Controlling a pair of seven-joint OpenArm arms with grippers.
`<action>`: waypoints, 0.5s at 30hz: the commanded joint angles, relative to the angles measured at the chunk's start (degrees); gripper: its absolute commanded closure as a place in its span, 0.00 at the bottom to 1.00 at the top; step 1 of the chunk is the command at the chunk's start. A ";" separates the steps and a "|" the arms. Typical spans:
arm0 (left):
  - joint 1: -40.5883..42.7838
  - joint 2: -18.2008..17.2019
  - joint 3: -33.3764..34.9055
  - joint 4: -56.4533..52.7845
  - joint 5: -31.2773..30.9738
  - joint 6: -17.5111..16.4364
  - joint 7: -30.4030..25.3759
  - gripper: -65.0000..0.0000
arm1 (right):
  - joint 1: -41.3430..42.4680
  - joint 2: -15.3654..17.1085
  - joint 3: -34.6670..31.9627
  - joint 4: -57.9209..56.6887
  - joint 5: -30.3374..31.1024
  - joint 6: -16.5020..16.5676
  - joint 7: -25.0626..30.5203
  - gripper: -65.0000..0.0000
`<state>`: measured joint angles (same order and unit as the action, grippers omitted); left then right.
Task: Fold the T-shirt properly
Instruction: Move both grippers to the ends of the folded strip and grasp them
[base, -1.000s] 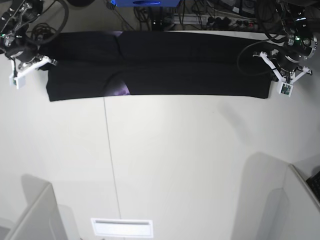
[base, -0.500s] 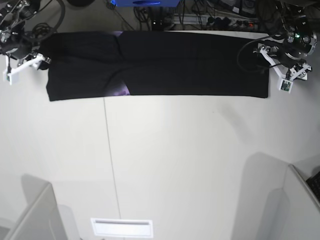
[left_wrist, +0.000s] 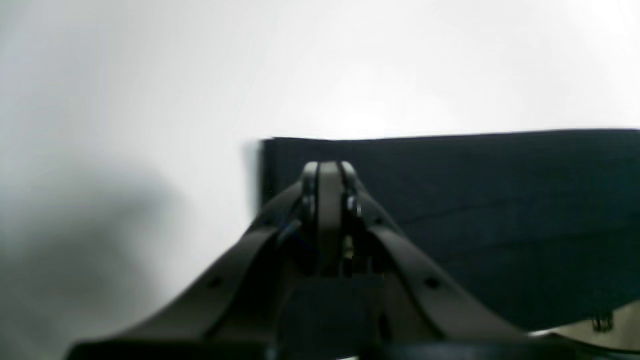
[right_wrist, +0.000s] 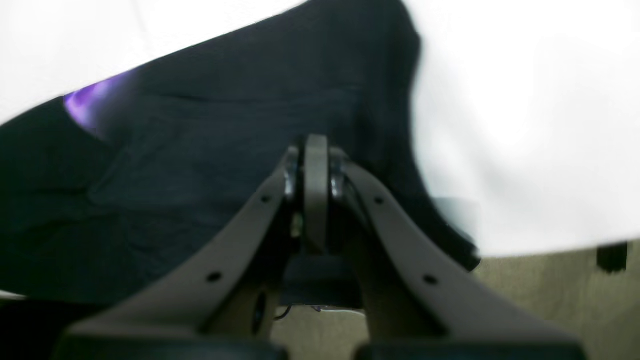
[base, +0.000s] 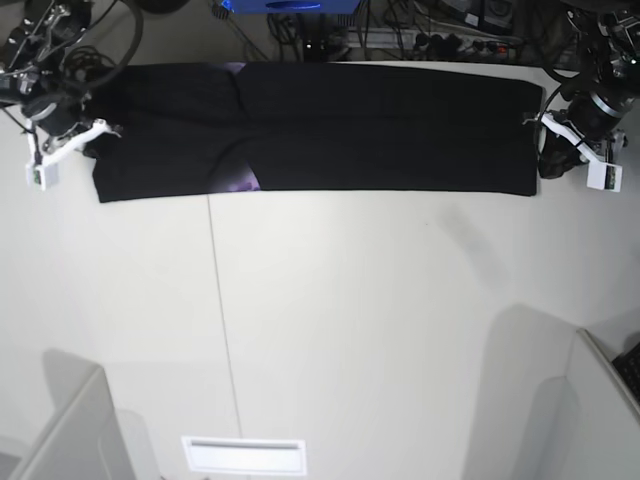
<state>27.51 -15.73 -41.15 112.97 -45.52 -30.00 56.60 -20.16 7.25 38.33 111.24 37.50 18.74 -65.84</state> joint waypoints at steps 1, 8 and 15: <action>0.23 -0.49 0.13 0.48 0.29 -0.02 -1.08 1.00 | 0.16 0.71 -0.66 0.80 0.61 0.38 0.83 1.00; -0.21 6.28 4.27 0.40 17.96 -0.37 -1.43 1.00 | 0.60 0.27 -9.80 -0.25 -15.03 0.47 4.79 1.00; -0.56 7.95 9.63 -4.26 28.59 -0.02 -7.68 1.00 | 1.83 -1.40 -13.93 -12.12 -25.50 0.64 11.47 1.00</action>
<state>26.63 -7.57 -31.31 107.85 -16.19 -30.00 49.56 -18.57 5.39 24.27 99.35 13.21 19.59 -53.45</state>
